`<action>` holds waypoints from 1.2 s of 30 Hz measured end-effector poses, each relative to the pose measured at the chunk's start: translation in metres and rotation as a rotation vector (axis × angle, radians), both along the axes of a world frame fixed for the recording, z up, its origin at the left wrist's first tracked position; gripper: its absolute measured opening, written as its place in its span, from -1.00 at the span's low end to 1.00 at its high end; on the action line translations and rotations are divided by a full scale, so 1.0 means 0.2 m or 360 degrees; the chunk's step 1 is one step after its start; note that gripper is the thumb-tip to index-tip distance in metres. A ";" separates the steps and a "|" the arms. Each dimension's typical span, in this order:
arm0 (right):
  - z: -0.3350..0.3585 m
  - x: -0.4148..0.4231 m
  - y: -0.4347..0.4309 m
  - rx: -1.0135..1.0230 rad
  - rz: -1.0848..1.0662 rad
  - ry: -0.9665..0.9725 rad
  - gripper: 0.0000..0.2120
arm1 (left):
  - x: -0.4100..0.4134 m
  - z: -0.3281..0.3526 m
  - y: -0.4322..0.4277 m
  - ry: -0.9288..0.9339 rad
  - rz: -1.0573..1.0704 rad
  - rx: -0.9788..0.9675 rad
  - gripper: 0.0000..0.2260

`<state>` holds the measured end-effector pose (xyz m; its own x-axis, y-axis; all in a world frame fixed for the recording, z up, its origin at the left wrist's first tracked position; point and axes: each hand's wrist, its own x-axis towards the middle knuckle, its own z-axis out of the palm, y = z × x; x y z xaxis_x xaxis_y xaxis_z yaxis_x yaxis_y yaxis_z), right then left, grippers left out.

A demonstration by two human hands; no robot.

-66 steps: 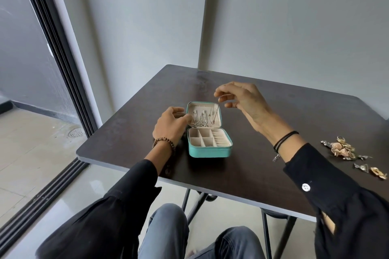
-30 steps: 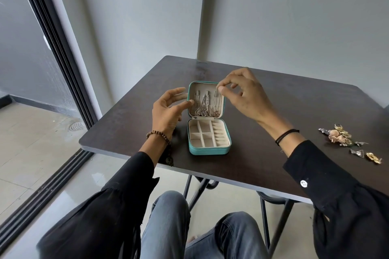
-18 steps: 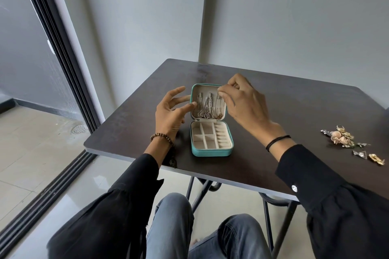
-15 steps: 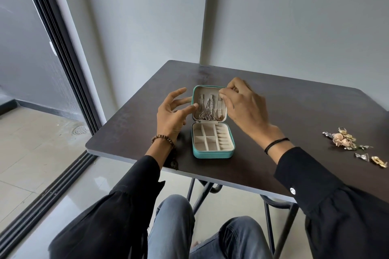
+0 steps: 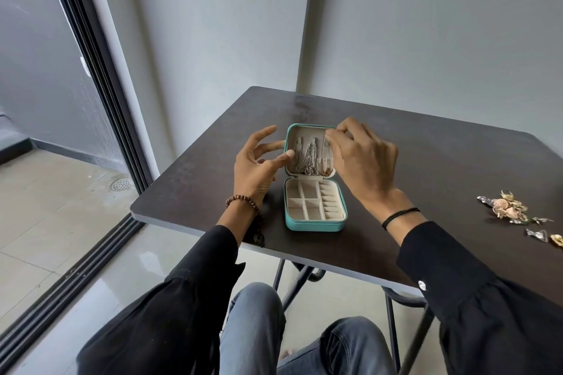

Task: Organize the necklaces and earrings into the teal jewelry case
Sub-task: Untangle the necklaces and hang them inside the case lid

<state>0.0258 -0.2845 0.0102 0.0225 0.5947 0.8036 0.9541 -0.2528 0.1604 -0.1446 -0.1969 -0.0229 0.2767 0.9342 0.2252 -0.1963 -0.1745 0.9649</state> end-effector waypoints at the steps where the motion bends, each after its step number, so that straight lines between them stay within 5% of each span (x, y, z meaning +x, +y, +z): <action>1: 0.00 0.00 0.00 0.0009 -0.0004 0.0001 -0.90 | 0.00 0.00 0.00 0.0000 0.0001 -0.0001 -0.50; 36: -0.01 -0.02 -0.02 0.0113 0.0140 0.0147 -0.92 | 0.00 -0.02 0.02 -0.0009 0.0040 -0.0018 -0.52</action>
